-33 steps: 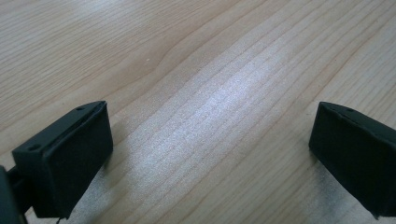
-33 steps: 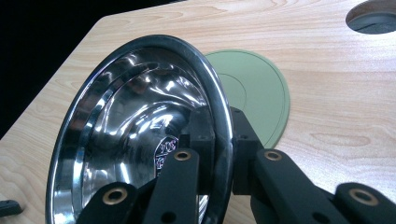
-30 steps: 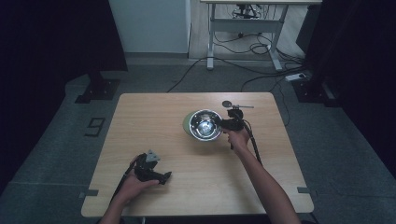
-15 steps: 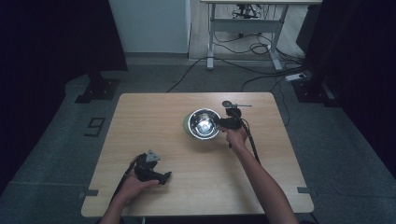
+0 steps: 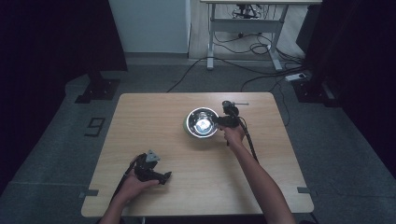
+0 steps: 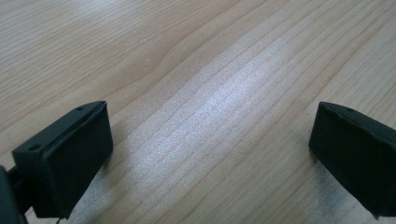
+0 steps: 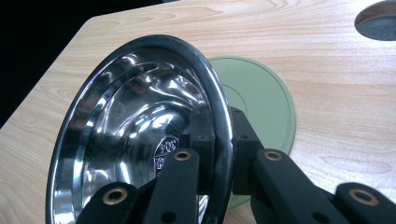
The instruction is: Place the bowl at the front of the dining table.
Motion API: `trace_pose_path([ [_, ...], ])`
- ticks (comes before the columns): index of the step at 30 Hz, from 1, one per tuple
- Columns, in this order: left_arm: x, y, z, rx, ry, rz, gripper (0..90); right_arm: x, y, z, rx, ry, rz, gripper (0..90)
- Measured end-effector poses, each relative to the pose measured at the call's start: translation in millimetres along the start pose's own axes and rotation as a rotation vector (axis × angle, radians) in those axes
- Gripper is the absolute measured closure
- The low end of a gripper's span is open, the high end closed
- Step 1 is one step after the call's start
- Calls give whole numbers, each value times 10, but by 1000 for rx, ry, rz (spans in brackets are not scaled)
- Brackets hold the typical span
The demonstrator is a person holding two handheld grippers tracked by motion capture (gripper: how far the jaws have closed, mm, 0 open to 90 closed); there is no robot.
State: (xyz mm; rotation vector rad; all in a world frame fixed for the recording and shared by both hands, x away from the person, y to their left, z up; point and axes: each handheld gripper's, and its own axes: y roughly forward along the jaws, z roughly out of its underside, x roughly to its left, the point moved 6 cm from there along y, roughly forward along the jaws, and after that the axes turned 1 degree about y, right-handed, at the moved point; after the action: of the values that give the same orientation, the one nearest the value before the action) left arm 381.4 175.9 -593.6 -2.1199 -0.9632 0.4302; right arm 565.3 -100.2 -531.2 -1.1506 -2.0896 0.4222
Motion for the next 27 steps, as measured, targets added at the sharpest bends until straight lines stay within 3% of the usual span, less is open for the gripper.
trace_pose_path([
  [27,0,-1,1,1,0,1,0,56,195,-115,-2,13,6,836],
])
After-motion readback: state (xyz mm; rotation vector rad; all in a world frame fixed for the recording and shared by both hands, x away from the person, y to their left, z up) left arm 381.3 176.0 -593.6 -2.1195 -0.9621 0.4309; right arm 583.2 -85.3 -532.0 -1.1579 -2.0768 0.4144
